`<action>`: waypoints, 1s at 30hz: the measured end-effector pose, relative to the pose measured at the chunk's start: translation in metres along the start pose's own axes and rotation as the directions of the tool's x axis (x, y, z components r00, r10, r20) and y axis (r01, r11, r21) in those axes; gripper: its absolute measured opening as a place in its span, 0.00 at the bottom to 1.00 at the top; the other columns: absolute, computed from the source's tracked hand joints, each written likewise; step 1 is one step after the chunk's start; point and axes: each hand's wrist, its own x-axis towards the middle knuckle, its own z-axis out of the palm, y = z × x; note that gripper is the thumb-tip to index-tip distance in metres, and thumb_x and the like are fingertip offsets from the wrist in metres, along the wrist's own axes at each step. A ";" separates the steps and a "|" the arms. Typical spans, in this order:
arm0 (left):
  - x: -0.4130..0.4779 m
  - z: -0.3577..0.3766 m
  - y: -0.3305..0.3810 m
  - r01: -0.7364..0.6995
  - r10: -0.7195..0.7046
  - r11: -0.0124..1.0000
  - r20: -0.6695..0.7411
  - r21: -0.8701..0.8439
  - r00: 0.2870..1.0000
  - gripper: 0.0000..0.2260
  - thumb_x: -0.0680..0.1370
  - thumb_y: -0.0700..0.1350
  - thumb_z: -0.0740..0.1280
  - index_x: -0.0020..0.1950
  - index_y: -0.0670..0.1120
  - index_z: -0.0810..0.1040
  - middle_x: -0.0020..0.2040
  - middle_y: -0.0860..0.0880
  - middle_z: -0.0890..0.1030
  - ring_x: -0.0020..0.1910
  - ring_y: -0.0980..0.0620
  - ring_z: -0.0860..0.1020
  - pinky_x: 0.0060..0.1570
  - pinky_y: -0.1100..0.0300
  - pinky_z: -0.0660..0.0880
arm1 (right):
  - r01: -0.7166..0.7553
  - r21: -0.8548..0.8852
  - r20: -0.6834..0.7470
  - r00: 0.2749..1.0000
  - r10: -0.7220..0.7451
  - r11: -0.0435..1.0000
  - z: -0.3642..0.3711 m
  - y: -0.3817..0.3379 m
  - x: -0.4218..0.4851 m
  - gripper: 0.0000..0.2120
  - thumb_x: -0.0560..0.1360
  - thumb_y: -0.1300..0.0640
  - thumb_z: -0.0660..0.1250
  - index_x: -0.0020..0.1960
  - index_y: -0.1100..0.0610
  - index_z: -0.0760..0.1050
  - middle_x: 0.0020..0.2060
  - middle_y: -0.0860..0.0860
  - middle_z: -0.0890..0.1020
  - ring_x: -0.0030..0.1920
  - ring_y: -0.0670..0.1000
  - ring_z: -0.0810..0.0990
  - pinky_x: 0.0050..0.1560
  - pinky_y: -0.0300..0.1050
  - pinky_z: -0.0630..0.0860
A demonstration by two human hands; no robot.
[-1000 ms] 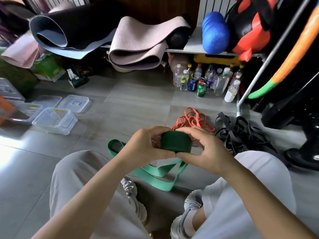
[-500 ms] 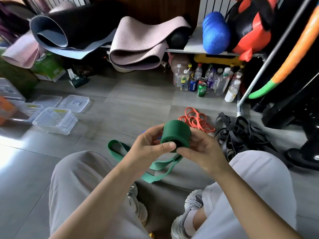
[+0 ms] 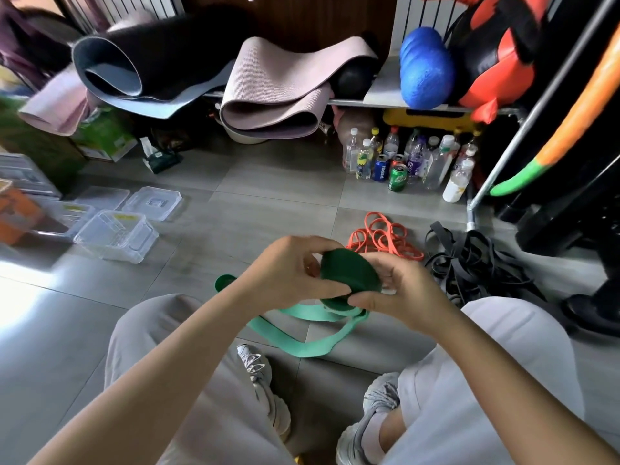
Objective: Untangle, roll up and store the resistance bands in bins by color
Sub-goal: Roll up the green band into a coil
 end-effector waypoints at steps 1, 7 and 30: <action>0.000 0.000 -0.001 0.007 -0.007 0.995 0.003 -0.096 1.000 0.16 0.66 0.41 0.77 0.47 0.58 0.80 0.35 0.59 0.80 0.33 0.53 0.77 0.42 0.57 0.77 | -0.003 0.009 0.001 1.000 0.003 1.000 0.000 0.001 0.000 0.25 0.60 0.53 0.77 0.55 0.47 0.75 0.49 0.43 0.84 0.52 0.42 0.81 0.54 0.37 0.75; -0.001 0.001 -0.003 -0.044 0.009 0.860 -0.071 -0.508 0.997 0.20 0.63 0.39 0.75 0.53 0.50 0.80 0.47 0.49 0.84 0.46 0.44 0.80 0.53 0.41 0.76 | 0.082 0.078 -0.039 0.996 -0.079 0.994 0.003 0.015 0.005 0.26 0.60 0.43 0.78 0.54 0.51 0.78 0.51 0.52 0.83 0.55 0.52 0.80 0.60 0.47 0.75; 0.030 -0.025 0.030 -0.155 0.150 0.984 -0.058 -0.089 0.987 0.19 0.63 0.36 0.78 0.48 0.55 0.79 0.47 0.56 0.82 0.48 0.59 0.79 0.48 0.56 0.79 | 0.081 -0.095 0.042 0.996 -0.077 0.992 -0.038 -0.041 0.021 0.25 0.63 0.52 0.78 0.57 0.48 0.75 0.51 0.44 0.82 0.54 0.42 0.80 0.53 0.37 0.74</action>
